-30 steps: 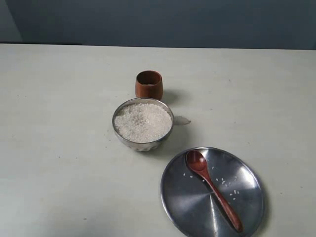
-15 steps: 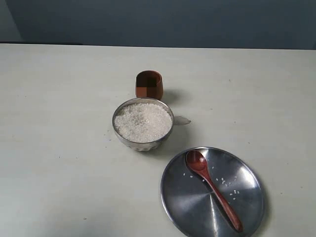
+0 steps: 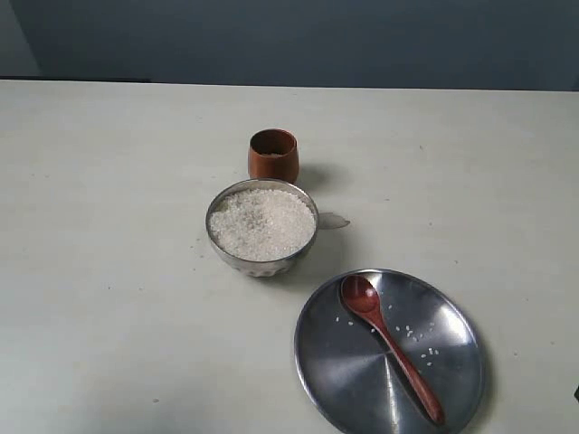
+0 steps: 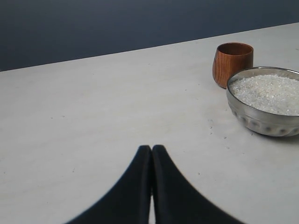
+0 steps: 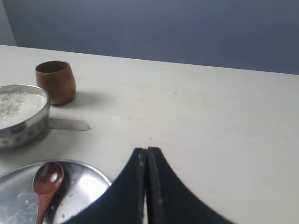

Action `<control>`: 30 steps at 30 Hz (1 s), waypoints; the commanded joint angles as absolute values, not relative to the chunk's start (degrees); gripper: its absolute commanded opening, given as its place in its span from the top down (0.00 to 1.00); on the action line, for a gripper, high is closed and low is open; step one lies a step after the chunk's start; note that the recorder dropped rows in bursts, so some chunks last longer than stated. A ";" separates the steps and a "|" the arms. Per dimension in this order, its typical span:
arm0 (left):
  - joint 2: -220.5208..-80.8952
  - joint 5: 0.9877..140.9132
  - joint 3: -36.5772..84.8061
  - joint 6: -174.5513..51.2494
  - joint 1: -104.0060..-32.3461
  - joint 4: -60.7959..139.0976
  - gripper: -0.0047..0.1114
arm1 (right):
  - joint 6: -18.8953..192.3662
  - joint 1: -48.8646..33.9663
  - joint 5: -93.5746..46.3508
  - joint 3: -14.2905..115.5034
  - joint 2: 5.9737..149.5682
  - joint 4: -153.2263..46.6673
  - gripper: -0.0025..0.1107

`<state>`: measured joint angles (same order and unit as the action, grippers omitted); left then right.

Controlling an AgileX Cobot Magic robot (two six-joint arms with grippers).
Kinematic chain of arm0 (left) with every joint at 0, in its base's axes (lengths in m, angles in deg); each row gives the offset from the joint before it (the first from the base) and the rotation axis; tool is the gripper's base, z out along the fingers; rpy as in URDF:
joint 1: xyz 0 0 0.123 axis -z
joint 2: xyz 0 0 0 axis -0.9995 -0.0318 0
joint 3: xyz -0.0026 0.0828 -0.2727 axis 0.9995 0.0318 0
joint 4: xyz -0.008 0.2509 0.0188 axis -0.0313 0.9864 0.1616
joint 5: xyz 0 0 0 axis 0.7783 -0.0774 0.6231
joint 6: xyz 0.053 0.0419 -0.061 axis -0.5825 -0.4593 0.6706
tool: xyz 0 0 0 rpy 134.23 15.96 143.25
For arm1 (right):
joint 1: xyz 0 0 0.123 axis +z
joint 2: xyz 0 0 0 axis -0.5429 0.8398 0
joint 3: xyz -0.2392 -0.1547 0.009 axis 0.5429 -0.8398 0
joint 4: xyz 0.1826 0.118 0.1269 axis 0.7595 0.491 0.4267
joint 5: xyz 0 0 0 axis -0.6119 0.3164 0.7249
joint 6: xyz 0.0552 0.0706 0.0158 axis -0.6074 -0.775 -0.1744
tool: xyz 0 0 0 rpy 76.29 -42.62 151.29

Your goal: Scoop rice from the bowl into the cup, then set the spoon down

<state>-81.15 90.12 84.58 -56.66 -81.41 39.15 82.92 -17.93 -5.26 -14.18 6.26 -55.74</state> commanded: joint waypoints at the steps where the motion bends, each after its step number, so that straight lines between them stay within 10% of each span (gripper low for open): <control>1: -80.90 89.33 84.81 -56.60 -81.32 39.15 0.96 | 83.97 -18.24 -5.34 -14.29 5.97 -55.45 0.98; 30: -80.90 89.33 84.81 -56.60 -81.32 39.15 0.96 | 86.04 -20.25 -5.21 -14.29 5.97 -53.87 0.98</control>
